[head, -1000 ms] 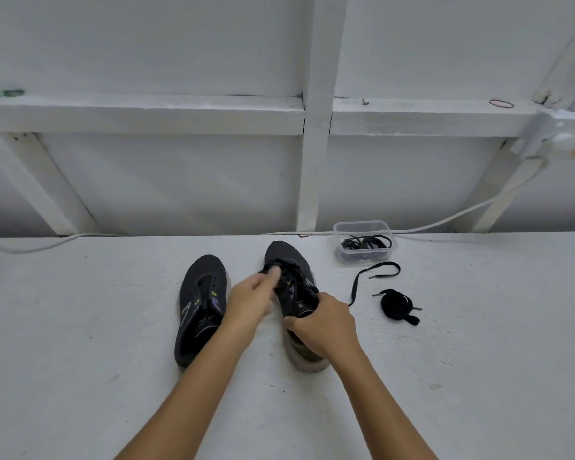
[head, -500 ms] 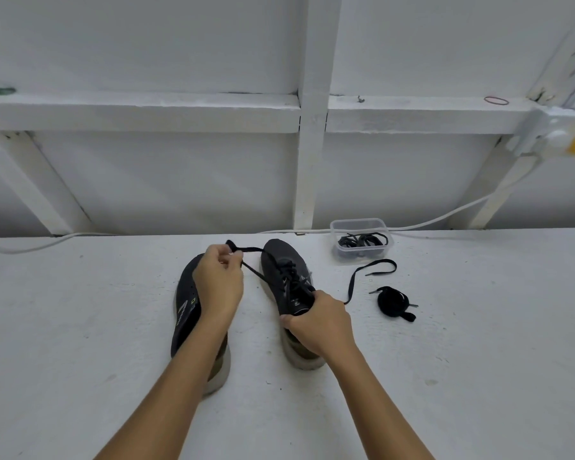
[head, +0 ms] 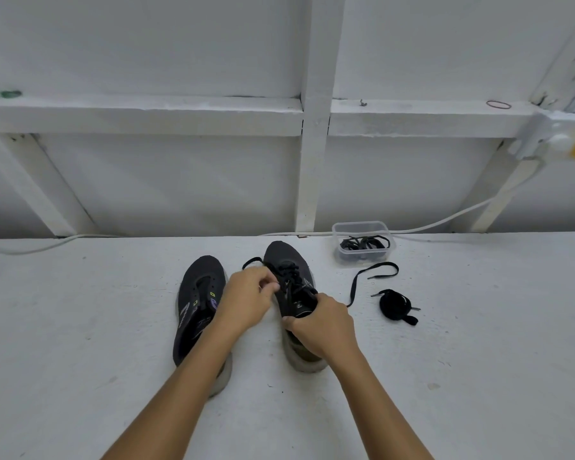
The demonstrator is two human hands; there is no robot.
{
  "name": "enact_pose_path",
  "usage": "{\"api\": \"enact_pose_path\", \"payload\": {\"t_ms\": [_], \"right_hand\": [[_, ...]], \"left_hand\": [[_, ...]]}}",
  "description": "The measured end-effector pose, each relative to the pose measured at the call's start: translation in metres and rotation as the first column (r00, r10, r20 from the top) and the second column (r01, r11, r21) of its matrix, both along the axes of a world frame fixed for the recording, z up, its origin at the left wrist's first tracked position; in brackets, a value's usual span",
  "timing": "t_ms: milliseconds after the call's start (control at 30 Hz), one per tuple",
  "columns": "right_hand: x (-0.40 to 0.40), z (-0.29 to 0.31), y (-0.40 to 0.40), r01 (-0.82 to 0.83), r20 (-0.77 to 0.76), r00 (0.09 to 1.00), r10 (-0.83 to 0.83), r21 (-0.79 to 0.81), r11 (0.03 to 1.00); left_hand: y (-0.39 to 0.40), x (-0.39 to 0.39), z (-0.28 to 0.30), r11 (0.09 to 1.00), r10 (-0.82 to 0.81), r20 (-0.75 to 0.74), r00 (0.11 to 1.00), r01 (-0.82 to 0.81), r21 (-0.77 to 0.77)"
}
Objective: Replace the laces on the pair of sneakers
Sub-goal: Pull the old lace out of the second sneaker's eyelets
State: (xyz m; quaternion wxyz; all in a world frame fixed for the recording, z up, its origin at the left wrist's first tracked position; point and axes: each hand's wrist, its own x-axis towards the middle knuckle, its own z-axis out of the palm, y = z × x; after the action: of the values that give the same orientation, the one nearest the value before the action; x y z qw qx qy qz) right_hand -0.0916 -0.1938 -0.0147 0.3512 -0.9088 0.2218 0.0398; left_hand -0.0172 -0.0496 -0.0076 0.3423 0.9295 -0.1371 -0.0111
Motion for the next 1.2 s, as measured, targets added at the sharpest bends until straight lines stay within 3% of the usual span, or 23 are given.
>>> {"api": "enact_pose_path", "payload": {"t_ms": [100,167,433,600,700,833,967,1200], "right_hand": [[0.000,-0.001,0.001,0.006,-0.006,1.000,-0.006,0.015,1.000],[0.000,0.000,0.001,0.003,-0.007,1.000,-0.003,0.013,1.000],[-0.002,-0.002,0.000,-0.019,0.033,0.999,0.019,0.028,0.999],[-0.007,0.001,-0.005,0.006,0.238,0.970,-0.056,0.205,0.979],[-0.004,0.003,-0.017,-0.076,0.270,0.962,0.037,0.134,0.988],[0.009,0.011,-0.027,-0.256,0.100,0.961,0.259,-0.043,0.966],[0.023,0.025,-0.024,-0.337,-0.013,0.940,0.341,-0.183,0.923],[0.036,0.026,-0.021,-0.409,-0.043,0.912,0.409,-0.202,0.890]], "left_hand": [[0.009,0.004,0.002,0.971,0.229,0.068,0.971,-0.223,-0.085],[0.010,0.005,-0.001,0.963,0.263,0.078,0.962,-0.257,-0.080],[0.011,0.010,-0.001,0.989,-0.126,0.065,0.990,0.121,0.083],[0.005,0.004,-0.002,0.960,-0.274,0.047,0.961,0.270,0.075],[0.003,0.000,-0.005,0.975,-0.217,0.029,0.976,0.215,0.057],[0.002,-0.005,-0.009,0.995,-0.068,-0.074,0.995,0.061,-0.084],[-0.005,-0.013,-0.018,0.979,0.012,-0.202,0.979,-0.052,-0.196],[-0.012,-0.017,-0.023,0.936,0.018,-0.335,0.942,-0.134,-0.325]]}}
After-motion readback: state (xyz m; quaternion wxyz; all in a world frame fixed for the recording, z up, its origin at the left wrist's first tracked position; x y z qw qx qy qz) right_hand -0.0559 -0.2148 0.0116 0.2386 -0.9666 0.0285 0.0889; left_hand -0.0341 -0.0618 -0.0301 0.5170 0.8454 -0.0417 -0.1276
